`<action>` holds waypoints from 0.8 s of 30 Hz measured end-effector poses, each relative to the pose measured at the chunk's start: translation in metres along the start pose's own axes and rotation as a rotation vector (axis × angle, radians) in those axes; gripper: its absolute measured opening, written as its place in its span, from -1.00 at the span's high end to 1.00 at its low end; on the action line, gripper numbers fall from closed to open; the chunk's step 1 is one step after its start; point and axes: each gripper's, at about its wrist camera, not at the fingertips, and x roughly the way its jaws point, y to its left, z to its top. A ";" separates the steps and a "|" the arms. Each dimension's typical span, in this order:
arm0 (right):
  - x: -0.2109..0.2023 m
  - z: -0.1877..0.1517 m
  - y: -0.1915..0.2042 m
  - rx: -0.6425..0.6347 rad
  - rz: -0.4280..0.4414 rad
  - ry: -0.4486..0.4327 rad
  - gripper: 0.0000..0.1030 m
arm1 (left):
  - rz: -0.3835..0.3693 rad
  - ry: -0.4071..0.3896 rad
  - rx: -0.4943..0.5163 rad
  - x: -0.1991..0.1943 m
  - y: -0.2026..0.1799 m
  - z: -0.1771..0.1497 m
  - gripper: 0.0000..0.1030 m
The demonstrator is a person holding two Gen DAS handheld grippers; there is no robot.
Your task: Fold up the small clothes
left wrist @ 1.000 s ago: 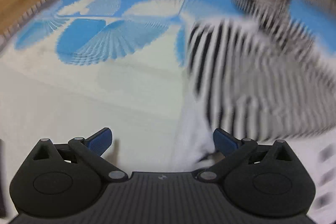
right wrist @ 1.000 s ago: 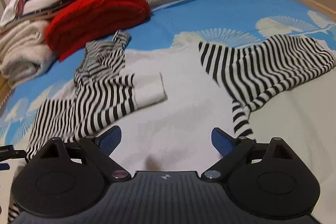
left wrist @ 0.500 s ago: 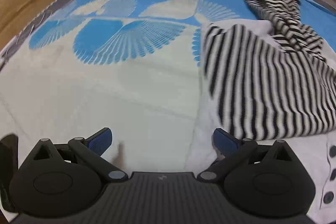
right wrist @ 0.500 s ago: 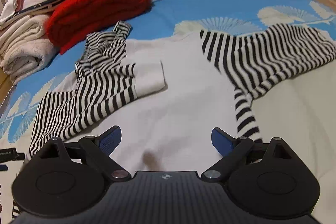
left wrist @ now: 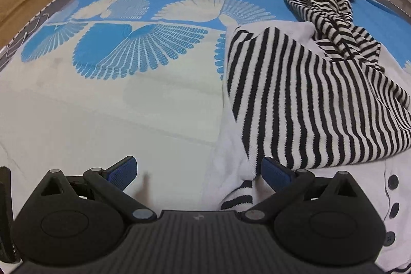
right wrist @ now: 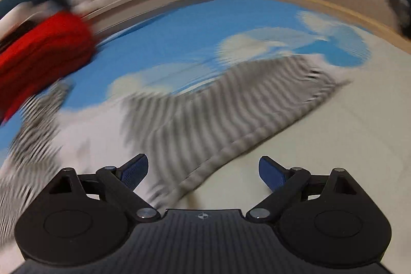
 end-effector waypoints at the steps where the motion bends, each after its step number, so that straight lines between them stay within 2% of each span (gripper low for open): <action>1: 0.012 0.012 -0.015 0.071 -0.047 0.000 -0.81 | 0.002 0.003 -0.004 0.001 0.001 0.000 -0.99; 4: 0.045 0.035 -0.060 0.255 -0.177 -0.014 -0.81 | 0.011 0.003 -0.006 0.001 0.002 0.001 -0.99; 6: 0.066 0.044 -0.087 0.331 -0.247 -0.002 -0.81 | 0.022 0.003 -0.009 0.002 0.003 0.002 -0.99; 8: 0.087 0.051 -0.109 0.373 -0.294 0.036 -0.88 | 0.022 0.004 -0.026 0.003 0.004 0.004 -0.99; 9: 0.092 0.055 -0.112 0.365 -0.302 0.018 -0.92 | 0.019 0.006 -0.036 0.003 0.005 0.005 -0.99; 11: 0.102 0.066 -0.113 0.345 -0.295 0.009 -0.79 | 0.003 0.012 -0.052 0.004 0.006 0.007 -0.99; 12: 0.107 0.070 -0.110 0.324 -0.286 0.009 -0.25 | -0.008 0.014 -0.054 0.003 0.006 0.007 -0.99; 13: 0.110 0.074 -0.103 0.278 -0.293 0.001 1.00 | -0.010 0.014 -0.054 0.003 0.006 0.008 -0.99; 14: 0.114 0.081 -0.094 0.244 -0.297 0.018 0.91 | -0.008 0.012 -0.054 0.002 0.006 0.008 -0.99; 15: 0.112 0.086 -0.083 0.236 -0.297 0.009 0.94 | -0.006 0.007 -0.054 0.001 0.007 0.008 -0.99; 17: 0.095 0.097 -0.047 0.128 -0.306 -0.086 0.94 | -0.003 0.000 -0.064 -0.001 0.010 0.009 -0.99; 19: 0.070 0.099 0.012 -0.087 -0.260 -0.209 0.94 | -0.013 -0.003 -0.084 -0.003 0.014 0.010 -0.99; 20: 0.054 0.094 0.043 -0.192 -0.217 -0.266 0.94 | -0.018 -0.004 -0.092 -0.004 0.015 0.010 -0.99; 22: 0.015 0.069 0.108 -0.406 -0.074 -0.370 0.94 | -0.027 -0.006 -0.104 -0.006 0.017 0.011 -0.99; 24: -0.028 0.022 0.167 -0.604 0.123 -0.412 0.86 | -0.030 -0.011 -0.109 -0.008 0.018 0.012 -0.99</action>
